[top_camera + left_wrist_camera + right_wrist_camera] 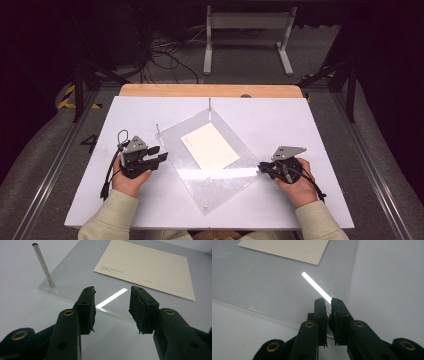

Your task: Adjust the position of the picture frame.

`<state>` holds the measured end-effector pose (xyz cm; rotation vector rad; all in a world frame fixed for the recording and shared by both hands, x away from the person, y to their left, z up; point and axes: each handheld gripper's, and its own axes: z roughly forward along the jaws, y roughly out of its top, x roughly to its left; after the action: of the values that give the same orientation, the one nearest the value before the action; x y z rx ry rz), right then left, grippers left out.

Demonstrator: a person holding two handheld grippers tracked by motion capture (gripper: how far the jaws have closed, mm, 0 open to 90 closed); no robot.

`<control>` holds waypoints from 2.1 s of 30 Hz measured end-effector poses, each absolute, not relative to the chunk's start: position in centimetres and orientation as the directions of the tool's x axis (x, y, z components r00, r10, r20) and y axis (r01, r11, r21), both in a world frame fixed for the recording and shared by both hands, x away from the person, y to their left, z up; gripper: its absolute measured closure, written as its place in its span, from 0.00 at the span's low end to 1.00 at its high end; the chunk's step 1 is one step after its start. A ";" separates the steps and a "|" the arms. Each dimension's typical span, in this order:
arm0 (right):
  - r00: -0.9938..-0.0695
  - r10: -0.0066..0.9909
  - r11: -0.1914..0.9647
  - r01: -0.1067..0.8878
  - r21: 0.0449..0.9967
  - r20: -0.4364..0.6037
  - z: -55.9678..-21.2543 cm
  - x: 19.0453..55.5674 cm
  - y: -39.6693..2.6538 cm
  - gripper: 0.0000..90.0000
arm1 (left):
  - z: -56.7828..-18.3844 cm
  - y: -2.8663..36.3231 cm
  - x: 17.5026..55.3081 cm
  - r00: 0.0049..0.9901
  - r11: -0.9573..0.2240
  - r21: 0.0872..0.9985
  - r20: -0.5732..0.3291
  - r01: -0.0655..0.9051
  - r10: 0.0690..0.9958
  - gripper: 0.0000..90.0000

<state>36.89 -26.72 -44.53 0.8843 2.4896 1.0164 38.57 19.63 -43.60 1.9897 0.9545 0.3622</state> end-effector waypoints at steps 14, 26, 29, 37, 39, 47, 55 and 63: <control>-0.868 0.496 0.656 0.356 0.666 -0.025 -44.1 33.2 -24.3 0.92 | -44.2 20.5 38.8 0.628 -0.310 0.787 -0.124 0.534 0.768 0.64; -0.895 0.446 0.674 0.321 0.666 -0.020 -44.2 31.7 -23.2 0.92 | -46.0 21.6 40.1 0.522 -0.296 0.673 -0.157 0.678 0.839 0.79; -0.895 0.446 0.672 0.321 0.667 -0.020 -44.3 31.7 -23.2 0.92 | -46.1 21.1 40.1 0.536 -0.312 0.679 -0.143 0.665 0.832 0.87; -0.894 0.447 0.674 0.317 0.668 -0.027 -44.3 31.7 -23.2 0.92 | -46.3 19.8 40.4 0.562 -0.326 0.688 -0.144 0.649 0.814 1.00; -0.893 0.448 0.673 0.318 0.668 -0.026 -44.3 31.6 -23.2 0.92 | -46.3 19.5 40.5 0.559 -0.329 0.691 -0.130 0.643 0.819 1.00; -0.896 0.444 0.678 0.323 0.661 -0.018 -44.2 31.2 -23.1 0.93 | -46.4 17.6 42.9 0.559 -0.317 0.711 -0.129 0.628 0.819 1.00; -0.900 0.437 0.666 0.331 0.668 0.011 -44.3 29.6 -23.4 0.93 | -46.5 14.2 45.5 0.596 -0.352 0.730 -0.094 0.586 0.798 1.00; -0.915 0.403 0.686 0.312 0.657 0.014 -44.2 28.2 -23.4 0.93 | -46.5 13.1 45.2 0.635 -0.373 0.732 -0.105 0.570 0.765 1.00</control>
<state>28.18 -23.39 -44.24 0.5892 2.7624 1.0399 45.23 13.15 -46.53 2.0869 1.0393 0.3243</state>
